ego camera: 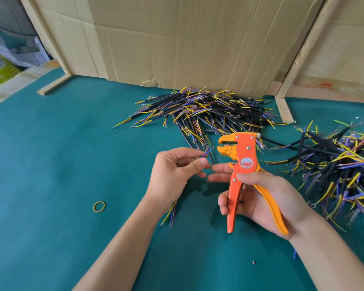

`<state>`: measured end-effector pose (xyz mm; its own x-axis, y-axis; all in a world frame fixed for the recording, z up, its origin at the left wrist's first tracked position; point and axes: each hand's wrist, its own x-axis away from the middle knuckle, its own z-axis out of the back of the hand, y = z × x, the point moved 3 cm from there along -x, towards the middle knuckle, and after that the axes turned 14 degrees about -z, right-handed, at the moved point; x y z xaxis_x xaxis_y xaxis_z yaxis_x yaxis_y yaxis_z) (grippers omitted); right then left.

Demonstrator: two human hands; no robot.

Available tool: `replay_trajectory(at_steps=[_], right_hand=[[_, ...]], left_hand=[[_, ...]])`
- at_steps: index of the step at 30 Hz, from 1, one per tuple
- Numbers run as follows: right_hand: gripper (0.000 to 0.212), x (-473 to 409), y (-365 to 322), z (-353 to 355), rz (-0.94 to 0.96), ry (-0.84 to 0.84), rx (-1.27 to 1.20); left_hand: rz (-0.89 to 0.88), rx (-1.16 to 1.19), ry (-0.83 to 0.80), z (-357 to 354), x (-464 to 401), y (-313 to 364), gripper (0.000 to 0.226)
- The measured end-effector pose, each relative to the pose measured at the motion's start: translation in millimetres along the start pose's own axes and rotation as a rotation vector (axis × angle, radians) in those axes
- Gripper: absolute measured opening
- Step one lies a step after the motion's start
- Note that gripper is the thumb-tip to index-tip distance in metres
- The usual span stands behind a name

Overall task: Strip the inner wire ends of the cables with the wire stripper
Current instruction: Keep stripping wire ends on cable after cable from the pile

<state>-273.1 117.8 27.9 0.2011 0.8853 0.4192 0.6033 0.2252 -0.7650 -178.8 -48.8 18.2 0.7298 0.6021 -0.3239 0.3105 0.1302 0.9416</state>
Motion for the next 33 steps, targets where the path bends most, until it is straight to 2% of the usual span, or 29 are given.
replay_trajectory(at_steps=[6,11,14,21,24,27,33], right_hand=[[0.053,-0.4,-6.5,2.0,0.178,0.038,-0.049],[0.052,-0.9,-6.2,-1.7,0.151,0.07,0.029],[0.046,-1.5,-5.9,-1.8,0.128,0.102,0.025],[0.045,-0.1,-4.7,-1.4,0.049,0.051,0.046],[0.048,-1.1,-4.6,-0.7,0.088,0.01,0.014],[0.044,-1.6,-5.0,5.8,0.109,0.04,-0.051],[0.042,-0.3,-3.2,9.4,-0.028,0.044,0.006]], left_hand=[[-0.006,-0.126,-0.006,-1.8,0.9,-2.7,0.013],[-0.061,-0.369,-0.063,-3.4,1.2,-5.6,0.021],[-0.082,-0.4,-0.063,-2.6,0.4,-5.4,0.022],[-0.021,-0.24,-0.003,-1.1,-0.5,-7.5,0.012],[-0.011,-0.176,0.04,-1.5,-0.3,-7.6,0.012],[-0.015,-0.076,0.122,0.9,-0.7,-6.6,0.01],[-0.021,-0.035,0.162,-0.8,0.7,-2.2,0.012]])
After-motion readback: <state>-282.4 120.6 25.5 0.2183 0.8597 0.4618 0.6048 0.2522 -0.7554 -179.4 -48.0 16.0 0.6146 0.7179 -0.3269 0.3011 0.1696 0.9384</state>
